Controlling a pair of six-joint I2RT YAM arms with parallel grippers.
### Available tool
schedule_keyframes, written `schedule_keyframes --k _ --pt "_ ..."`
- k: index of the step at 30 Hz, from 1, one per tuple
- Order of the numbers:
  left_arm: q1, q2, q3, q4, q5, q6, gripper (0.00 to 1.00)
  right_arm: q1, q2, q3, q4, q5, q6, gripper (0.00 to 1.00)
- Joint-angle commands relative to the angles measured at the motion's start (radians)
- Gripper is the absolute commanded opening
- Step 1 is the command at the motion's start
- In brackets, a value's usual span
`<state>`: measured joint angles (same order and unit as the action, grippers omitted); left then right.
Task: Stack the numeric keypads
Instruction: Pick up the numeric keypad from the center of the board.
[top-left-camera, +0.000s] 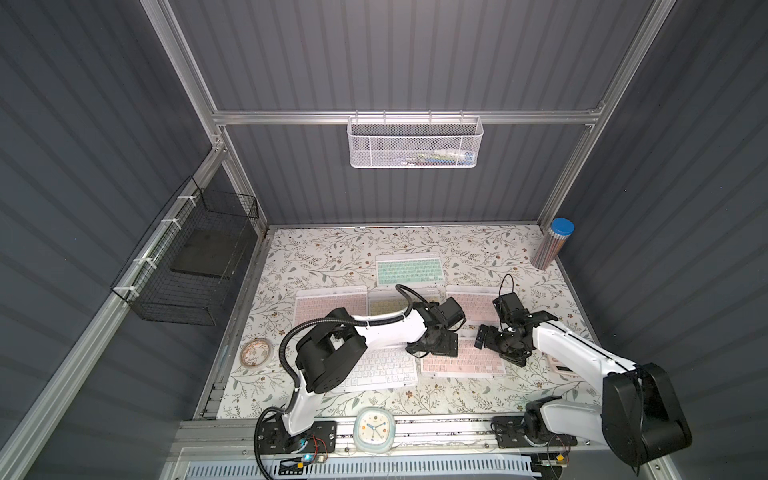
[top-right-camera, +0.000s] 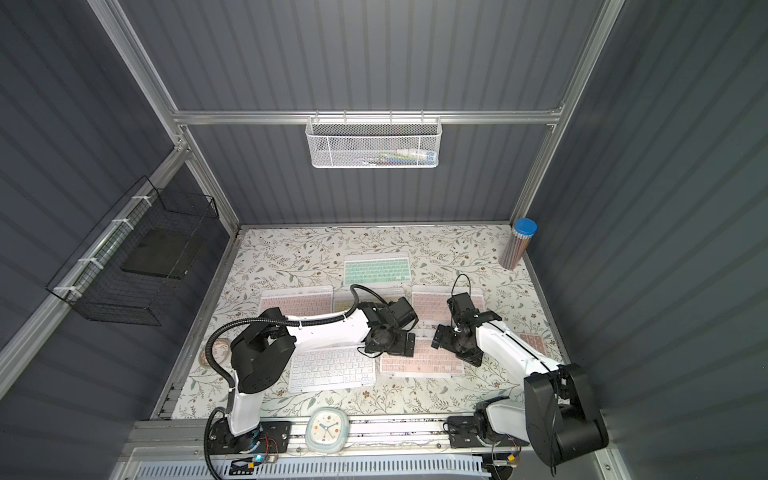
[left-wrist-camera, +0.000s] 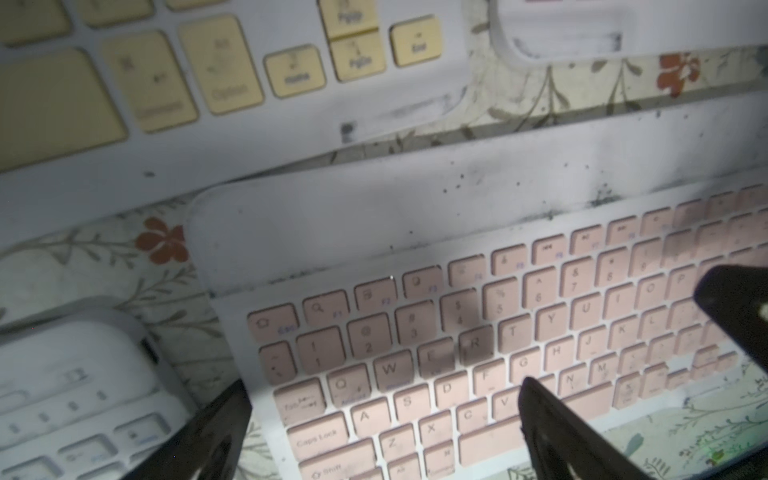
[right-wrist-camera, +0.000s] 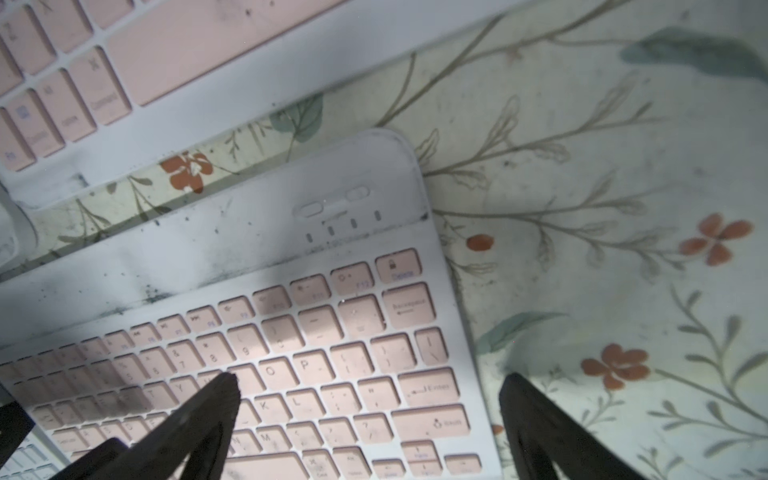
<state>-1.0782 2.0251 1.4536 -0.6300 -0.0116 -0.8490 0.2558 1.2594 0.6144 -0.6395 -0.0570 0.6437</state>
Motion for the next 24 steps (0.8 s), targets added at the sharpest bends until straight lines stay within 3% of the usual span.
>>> schedule_keyframes --k 1,8,24 --pt "0.005 0.026 0.039 -0.025 -0.004 0.034 1.0 -0.003 -0.004 -0.019 -0.015 0.001 0.005 0.99" --pt "0.024 0.009 0.025 -0.023 -0.019 0.032 1.0 -0.003 0.002 -0.021 -0.01 0.004 0.004 0.99" --pt "0.029 0.009 0.031 -0.057 -0.054 0.015 1.0 0.054 -0.038 -0.067 0.028 -0.18 0.061 0.99"
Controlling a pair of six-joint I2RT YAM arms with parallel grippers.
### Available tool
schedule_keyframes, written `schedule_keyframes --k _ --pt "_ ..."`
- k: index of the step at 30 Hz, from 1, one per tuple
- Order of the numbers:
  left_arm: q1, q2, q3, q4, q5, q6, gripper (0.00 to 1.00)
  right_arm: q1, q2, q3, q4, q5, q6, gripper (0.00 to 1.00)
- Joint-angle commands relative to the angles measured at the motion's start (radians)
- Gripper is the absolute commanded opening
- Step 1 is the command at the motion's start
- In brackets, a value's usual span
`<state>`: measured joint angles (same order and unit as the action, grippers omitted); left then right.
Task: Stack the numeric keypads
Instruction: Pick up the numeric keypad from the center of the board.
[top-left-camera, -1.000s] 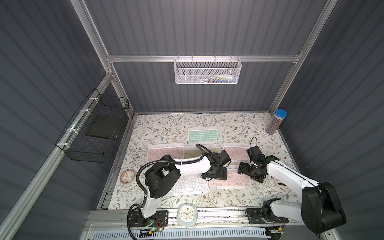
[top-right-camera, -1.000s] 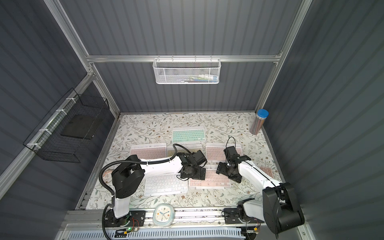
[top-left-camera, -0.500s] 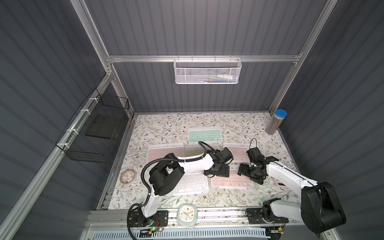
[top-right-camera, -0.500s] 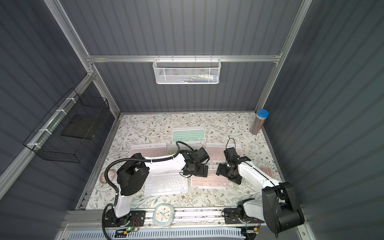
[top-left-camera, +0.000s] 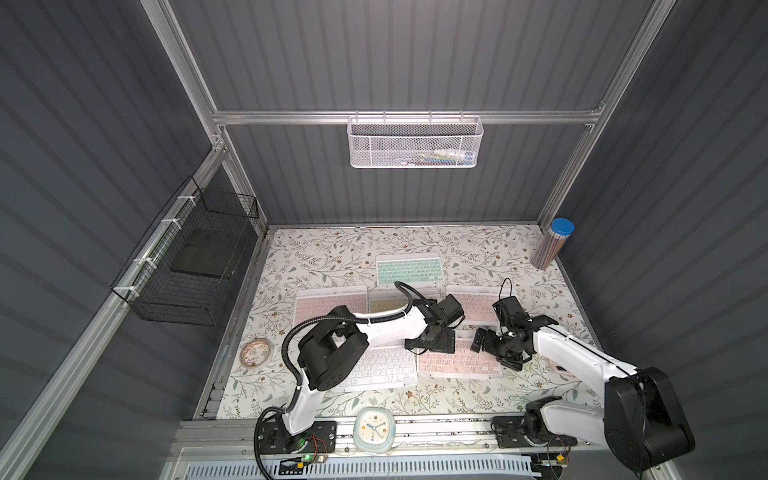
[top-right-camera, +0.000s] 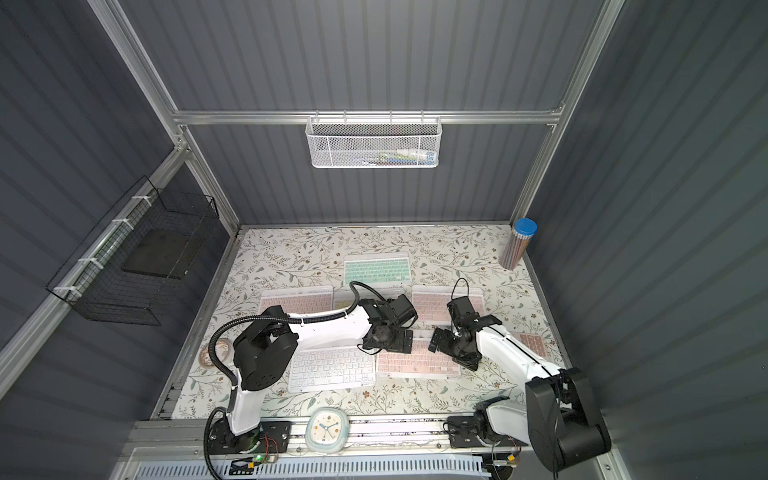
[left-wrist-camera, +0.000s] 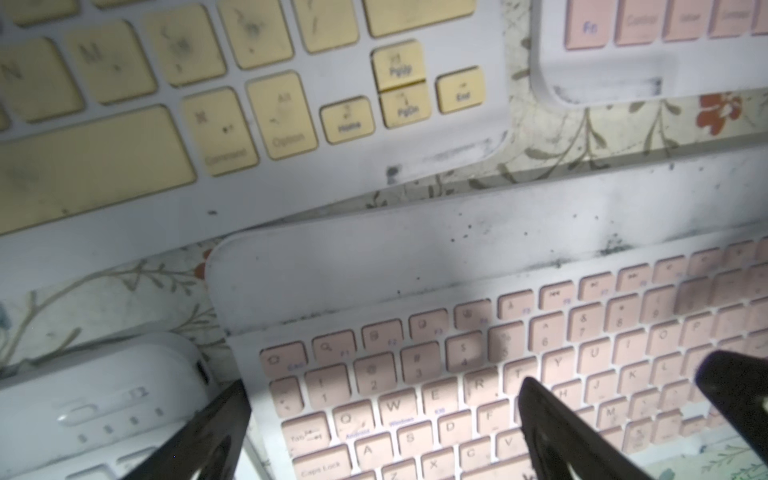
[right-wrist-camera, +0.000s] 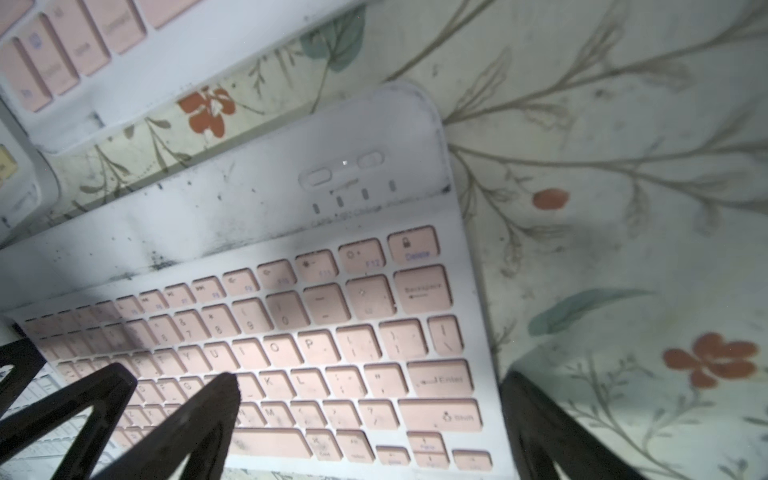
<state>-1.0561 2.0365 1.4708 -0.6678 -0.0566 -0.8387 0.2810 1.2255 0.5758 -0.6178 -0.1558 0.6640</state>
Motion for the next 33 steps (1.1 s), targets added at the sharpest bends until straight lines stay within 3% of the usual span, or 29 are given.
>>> schedule_keyframes --k 1,10,25,33 --pt "0.007 -0.003 0.011 -0.02 -0.01 0.005 1.0 0.034 -0.004 -0.03 0.005 -0.079 0.043 0.99" --pt "0.006 -0.009 0.017 -0.072 -0.038 -0.022 1.0 0.037 -0.022 0.036 -0.115 0.084 0.011 0.99" --pt "-0.016 -0.03 -0.047 -0.054 0.019 -0.082 1.0 0.043 0.053 0.077 -0.103 0.098 -0.015 0.99" --pt "-0.027 -0.034 -0.049 -0.028 0.037 -0.096 1.0 0.097 0.112 0.1 -0.105 0.139 -0.018 0.99"
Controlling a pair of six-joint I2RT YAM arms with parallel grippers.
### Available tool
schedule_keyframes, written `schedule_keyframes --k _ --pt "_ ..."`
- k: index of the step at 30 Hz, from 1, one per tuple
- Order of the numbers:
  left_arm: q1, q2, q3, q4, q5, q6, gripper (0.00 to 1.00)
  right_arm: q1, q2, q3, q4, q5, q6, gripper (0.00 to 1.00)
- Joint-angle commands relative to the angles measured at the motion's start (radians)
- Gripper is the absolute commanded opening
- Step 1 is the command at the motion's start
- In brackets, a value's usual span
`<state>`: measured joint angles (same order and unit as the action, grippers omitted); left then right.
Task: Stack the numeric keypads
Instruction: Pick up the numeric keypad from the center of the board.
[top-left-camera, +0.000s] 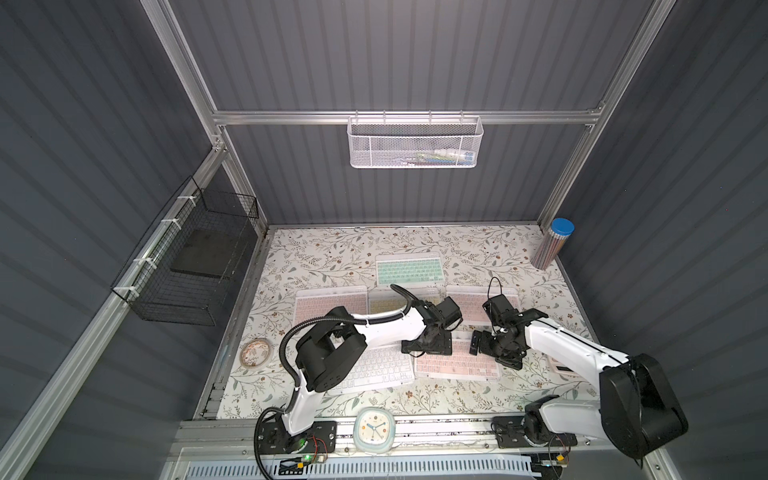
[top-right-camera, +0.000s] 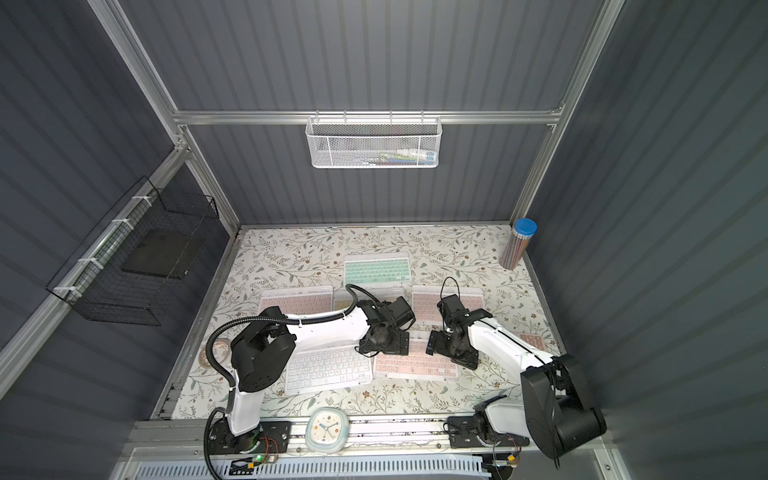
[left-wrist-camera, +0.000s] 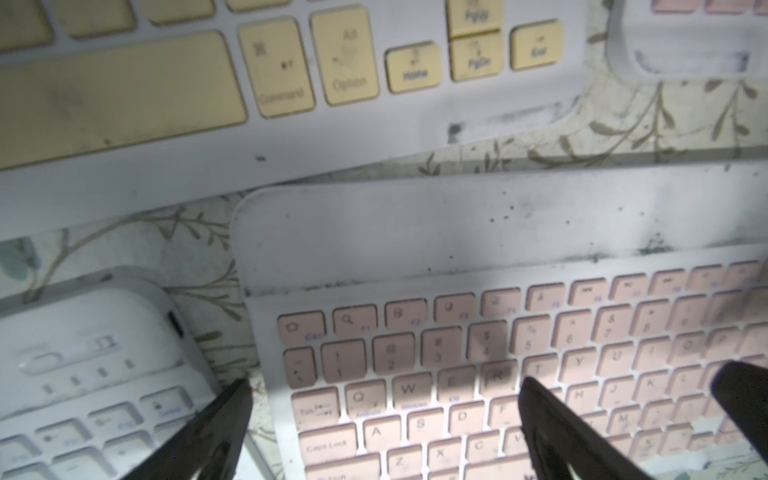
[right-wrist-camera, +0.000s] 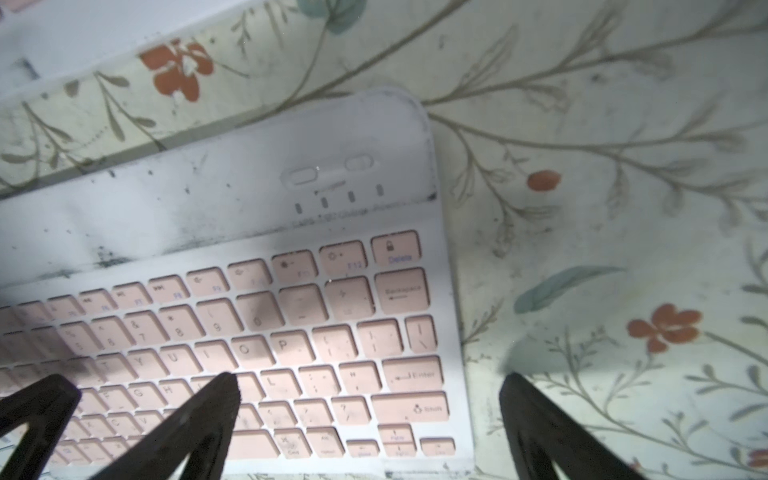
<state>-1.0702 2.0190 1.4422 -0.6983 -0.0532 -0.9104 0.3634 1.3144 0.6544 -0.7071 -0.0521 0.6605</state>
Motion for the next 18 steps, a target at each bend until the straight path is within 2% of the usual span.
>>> schedule_keyframes --k 1,18 --pt "-0.013 -0.018 -0.059 0.008 0.035 -0.028 1.0 0.018 0.027 0.022 -0.014 0.037 -0.015 0.99" --pt "-0.016 -0.045 -0.117 0.087 0.057 -0.029 1.0 0.019 0.03 0.0 0.077 -0.014 -0.078 0.99"
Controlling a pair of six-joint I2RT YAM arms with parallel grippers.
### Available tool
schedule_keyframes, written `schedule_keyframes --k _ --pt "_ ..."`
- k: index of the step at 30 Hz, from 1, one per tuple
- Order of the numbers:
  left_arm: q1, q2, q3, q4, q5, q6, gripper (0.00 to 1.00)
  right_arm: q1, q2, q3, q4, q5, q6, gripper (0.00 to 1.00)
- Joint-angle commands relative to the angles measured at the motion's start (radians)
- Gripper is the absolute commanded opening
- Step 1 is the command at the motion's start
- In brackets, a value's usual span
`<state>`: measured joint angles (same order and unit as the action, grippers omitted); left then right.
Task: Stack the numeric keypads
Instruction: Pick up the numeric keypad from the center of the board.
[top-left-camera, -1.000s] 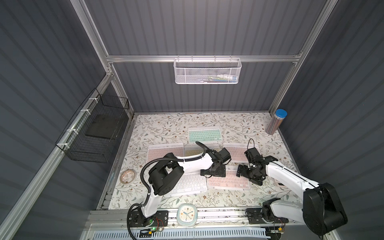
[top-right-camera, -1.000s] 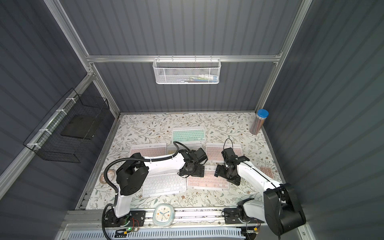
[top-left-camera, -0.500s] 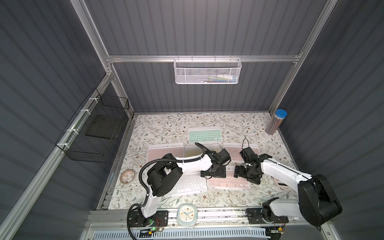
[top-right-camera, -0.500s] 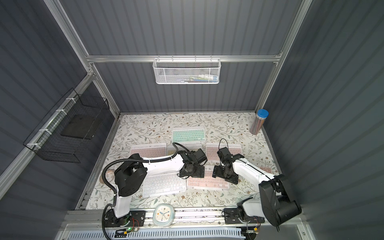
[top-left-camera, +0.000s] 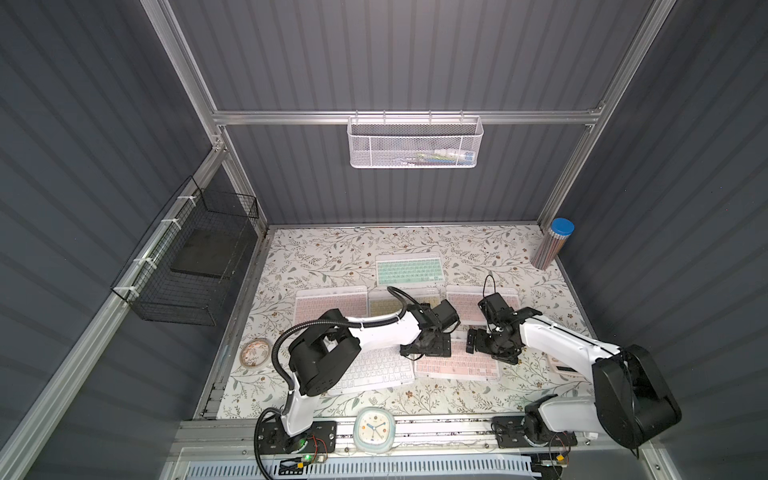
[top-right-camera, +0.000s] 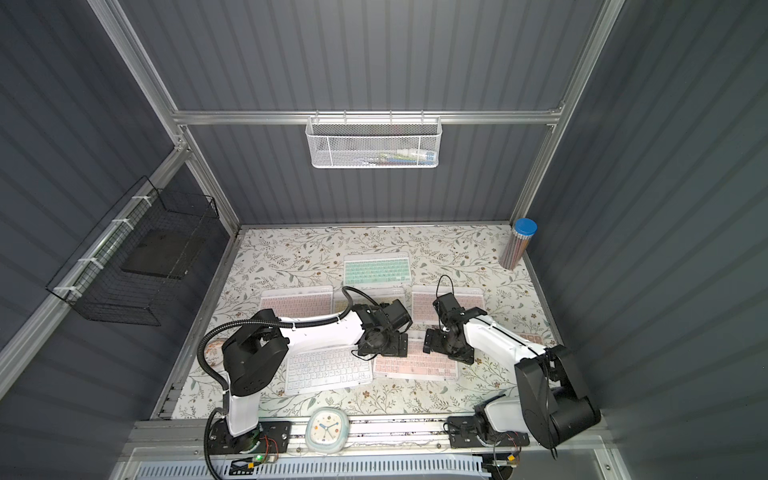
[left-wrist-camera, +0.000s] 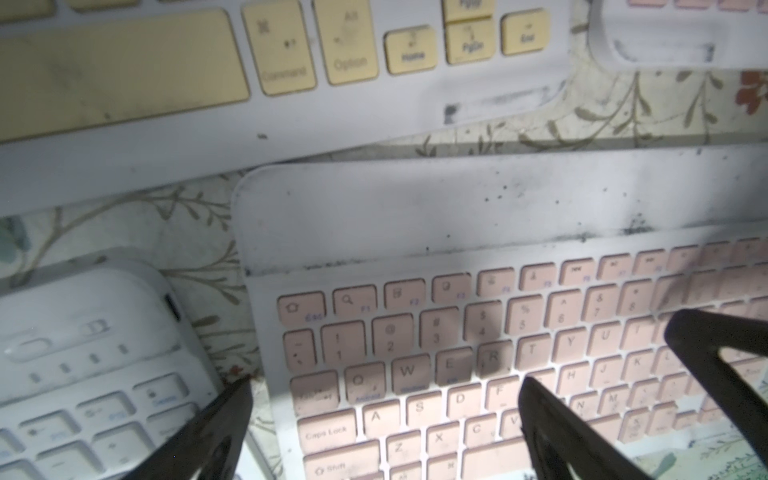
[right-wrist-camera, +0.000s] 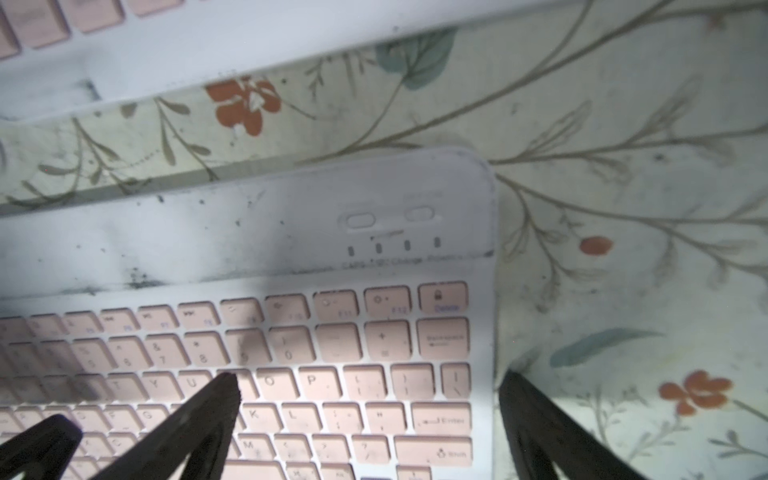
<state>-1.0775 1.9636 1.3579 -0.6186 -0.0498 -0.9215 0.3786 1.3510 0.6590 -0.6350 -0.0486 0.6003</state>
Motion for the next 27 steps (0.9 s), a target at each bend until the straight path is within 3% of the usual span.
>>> schedule_keyframes --k 1,9,22,27 --pt "-0.009 0.012 -0.033 0.013 0.058 -0.015 1.0 0.003 -0.008 -0.005 0.005 -0.026 -0.019 0.99" --pt "-0.009 0.003 -0.039 0.045 0.073 0.005 1.0 0.003 -0.036 -0.031 0.02 -0.107 -0.002 0.99" --pt "0.004 -0.023 -0.1 0.159 0.132 0.018 1.0 -0.043 -0.208 -0.152 0.238 -0.454 0.074 0.99" --pt "0.004 -0.022 -0.103 0.171 0.137 0.019 1.0 -0.087 -0.287 -0.16 0.241 -0.514 0.093 0.99"
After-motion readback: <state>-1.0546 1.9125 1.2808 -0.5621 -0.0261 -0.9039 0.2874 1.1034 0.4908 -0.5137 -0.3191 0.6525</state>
